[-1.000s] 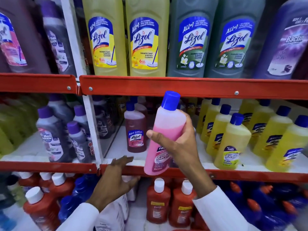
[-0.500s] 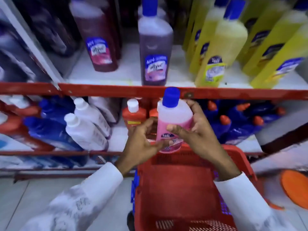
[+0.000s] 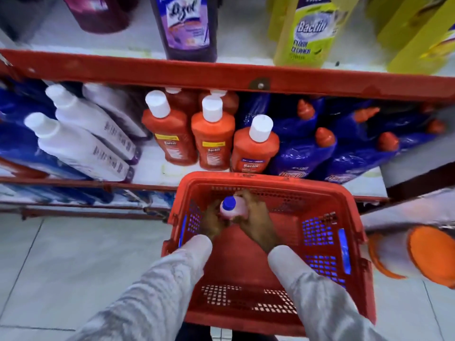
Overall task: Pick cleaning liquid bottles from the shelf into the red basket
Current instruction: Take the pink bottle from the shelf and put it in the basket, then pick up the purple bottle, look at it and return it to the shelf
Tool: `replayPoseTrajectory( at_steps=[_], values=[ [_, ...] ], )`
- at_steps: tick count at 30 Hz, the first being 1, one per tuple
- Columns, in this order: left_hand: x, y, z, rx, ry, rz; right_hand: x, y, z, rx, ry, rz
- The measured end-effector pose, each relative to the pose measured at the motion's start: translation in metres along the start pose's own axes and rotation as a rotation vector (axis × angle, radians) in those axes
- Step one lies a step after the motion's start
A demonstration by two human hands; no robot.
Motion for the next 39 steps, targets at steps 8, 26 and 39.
replayPoseTrajectory(
  at_steps=[8,26,39],
  values=[
    [0.000,-0.014,0.005,0.034,0.112,0.021,-0.016,0.018,0.007,-0.035,-0.062,-0.025],
    [0.247,0.185,-0.146,-0.876,0.862,0.171,0.137,-0.264,0.099,0.546,0.768,-0.130],
    [0.287,0.203,-0.077,-0.759,0.778,0.439,0.131,-0.300,0.218,0.201,0.858,0.098]
  ],
)
Point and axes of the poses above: each hand's wrist, its own z-axis towards the middle knuckle, its own x-axis out of the back of the hand, y = z × x, the point moved 4 cm from there along z, towards the middle knuckle, and after that the axes turned 14 degrees about x, right-handed, at the moved point
